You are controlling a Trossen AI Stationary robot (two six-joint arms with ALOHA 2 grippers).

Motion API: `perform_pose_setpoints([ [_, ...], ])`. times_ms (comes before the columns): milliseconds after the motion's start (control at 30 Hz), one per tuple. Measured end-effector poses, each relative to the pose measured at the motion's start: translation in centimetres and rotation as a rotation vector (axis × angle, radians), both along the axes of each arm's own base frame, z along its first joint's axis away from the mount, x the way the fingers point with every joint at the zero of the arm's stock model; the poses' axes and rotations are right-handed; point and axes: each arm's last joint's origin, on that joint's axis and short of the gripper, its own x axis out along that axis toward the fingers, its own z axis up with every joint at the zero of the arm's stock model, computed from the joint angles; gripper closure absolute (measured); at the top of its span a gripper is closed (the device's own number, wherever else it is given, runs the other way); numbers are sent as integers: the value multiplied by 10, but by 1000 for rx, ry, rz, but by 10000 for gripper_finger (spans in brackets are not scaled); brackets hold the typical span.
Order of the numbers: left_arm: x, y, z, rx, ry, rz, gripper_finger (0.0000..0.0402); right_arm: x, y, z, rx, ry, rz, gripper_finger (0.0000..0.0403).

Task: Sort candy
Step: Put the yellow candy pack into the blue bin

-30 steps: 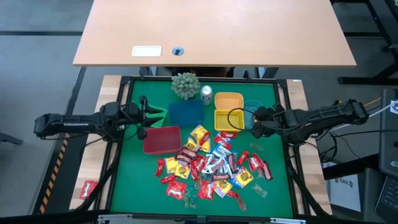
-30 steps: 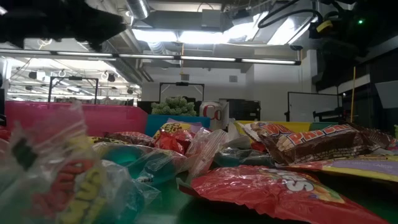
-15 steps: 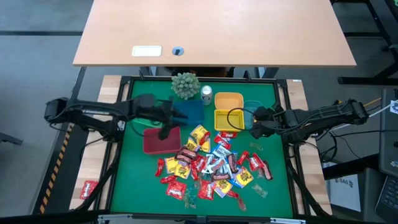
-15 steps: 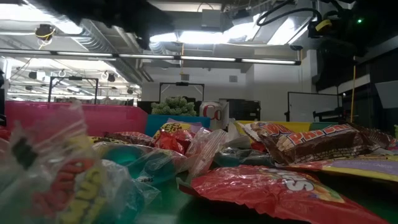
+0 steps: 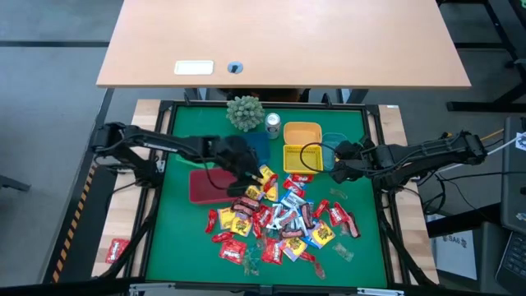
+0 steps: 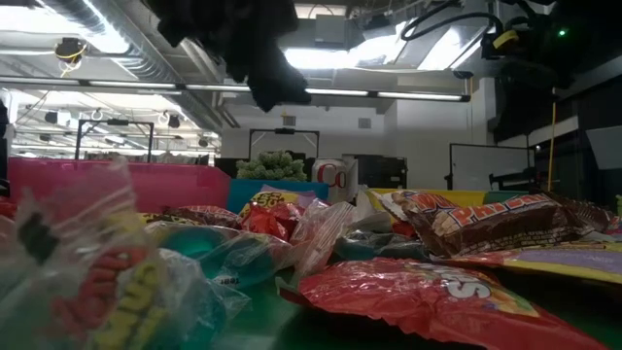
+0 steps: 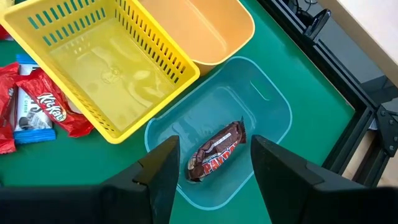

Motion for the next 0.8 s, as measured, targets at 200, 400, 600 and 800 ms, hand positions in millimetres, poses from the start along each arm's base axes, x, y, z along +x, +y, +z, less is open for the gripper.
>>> perform_pose_setpoints([
  [200,3,0,-21,-3,128,-4,282,0,0,0,0,0,0,207],
  [400,5,1,-36,68,186,-35,282,0,0,0,0,-1,0,207],
  [600,7,1,-42,84,202,-50,282,0,1,0,26,3,6,207],
  [800,7,1,-42,53,209,-20,262,0,1,-1,54,7,13,207],
])
